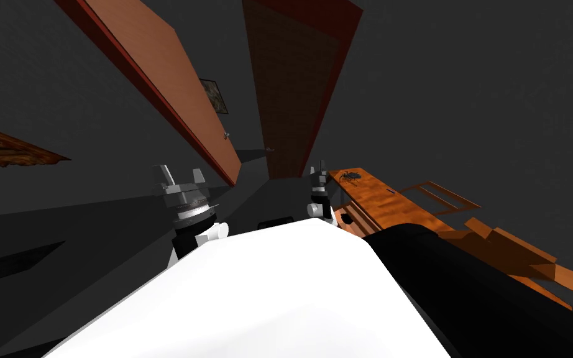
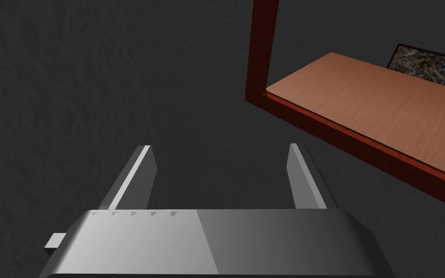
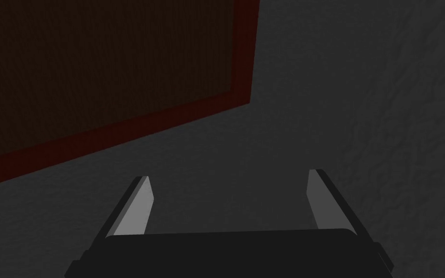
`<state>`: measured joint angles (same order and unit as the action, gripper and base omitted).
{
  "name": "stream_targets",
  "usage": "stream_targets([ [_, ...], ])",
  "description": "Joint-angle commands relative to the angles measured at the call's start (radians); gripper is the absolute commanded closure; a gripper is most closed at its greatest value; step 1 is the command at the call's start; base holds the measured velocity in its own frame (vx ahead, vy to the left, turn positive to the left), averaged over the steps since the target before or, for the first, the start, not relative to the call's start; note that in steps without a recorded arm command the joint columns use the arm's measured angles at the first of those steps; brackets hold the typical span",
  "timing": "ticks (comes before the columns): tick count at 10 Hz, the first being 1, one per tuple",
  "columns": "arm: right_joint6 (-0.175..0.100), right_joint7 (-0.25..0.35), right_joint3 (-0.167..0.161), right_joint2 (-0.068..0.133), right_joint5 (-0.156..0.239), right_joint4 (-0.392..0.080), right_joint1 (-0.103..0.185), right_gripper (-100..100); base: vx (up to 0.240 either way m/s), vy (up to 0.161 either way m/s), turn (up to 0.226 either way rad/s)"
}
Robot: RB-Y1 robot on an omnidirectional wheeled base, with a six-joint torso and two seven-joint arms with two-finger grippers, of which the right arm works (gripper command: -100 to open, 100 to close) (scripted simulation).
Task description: Push the door open
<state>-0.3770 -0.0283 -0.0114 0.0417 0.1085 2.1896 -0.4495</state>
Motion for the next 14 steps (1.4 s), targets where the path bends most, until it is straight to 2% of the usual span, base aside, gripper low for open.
stream_targets([
  [1,-0.011,-0.002,0.001,0.007,-0.003,-0.035,0.011,-100,0.129,0.011,0.021],
  [14,-0.078,-0.006,0.016,0.04,-0.021,-0.288,0.101,-100,0.106,0.02,0.016],
])
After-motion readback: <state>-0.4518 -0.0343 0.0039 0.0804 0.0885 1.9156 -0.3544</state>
